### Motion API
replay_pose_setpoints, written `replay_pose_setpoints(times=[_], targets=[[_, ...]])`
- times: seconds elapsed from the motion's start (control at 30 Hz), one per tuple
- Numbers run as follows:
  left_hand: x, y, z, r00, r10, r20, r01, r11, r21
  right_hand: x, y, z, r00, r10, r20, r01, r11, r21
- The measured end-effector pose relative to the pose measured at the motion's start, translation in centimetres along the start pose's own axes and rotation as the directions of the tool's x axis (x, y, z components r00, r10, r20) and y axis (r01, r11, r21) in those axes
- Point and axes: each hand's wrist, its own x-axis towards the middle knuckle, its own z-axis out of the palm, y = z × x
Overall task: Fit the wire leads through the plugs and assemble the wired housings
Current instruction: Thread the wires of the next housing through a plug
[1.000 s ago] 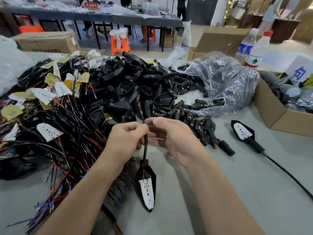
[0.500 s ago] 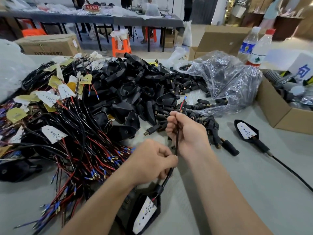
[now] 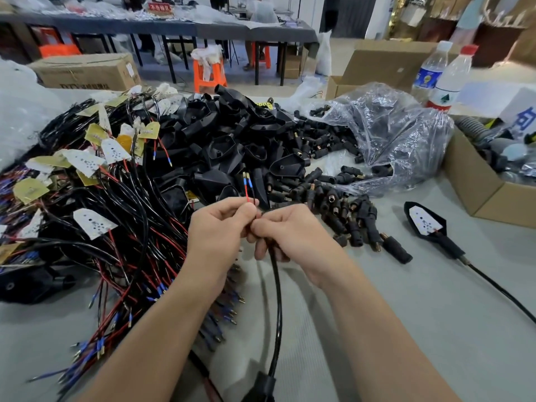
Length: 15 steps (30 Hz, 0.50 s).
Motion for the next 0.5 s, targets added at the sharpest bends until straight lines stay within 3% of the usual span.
replay_pose_setpoints(times=[0.07, 0.1, 0.17, 0.23, 0.27, 0.37, 0.5], targets=[[0.2, 0.0, 0.0, 0.999, -0.015, -0.028, 0.015, 1.000, -0.004, 0.0, 0.0, 0.1, 0.999, -0.012, -0.051, 0.006, 0.993, -0.119], [0.3, -0.1, 0.0, 0.998, -0.018, -0.058, 0.019, 1.000, 0.010, 0.2, 0.1, -0.1, 0.987, -0.043, -0.152, 0.012, 0.980, -0.198], [0.3, -0.4, 0.0, 0.995, -0.006, -0.100, 0.014, 0.997, 0.076, 0.6, 0.6, -0.9, 0.897, -0.142, -0.418, 0.006, 0.951, -0.309], [0.2, -0.6, 0.1, 0.995, 0.019, -0.102, -0.002, 0.985, 0.172, 0.8, 1.1, -1.9, 0.805, -0.230, -0.546, -0.035, 0.902, -0.431], [0.1, -0.7, 0.1, 0.995, 0.026, -0.098, -0.005, 0.977, 0.211, 1.0, 1.4, -2.3, 0.802, -0.262, -0.537, -0.071, 0.851, -0.521], [-0.2, -0.7, 0.3, 0.995, 0.038, -0.094, -0.008, 0.955, 0.295, 1.7, 2.7, -1.8, 0.898, -0.250, -0.361, -0.127, 0.640, -0.758], [-0.5, -0.3, 0.3, 0.981, 0.136, -0.138, -0.077, 0.929, 0.362, 2.4, 3.3, -0.3, 0.926, -0.276, -0.259, -0.092, 0.500, -0.861]])
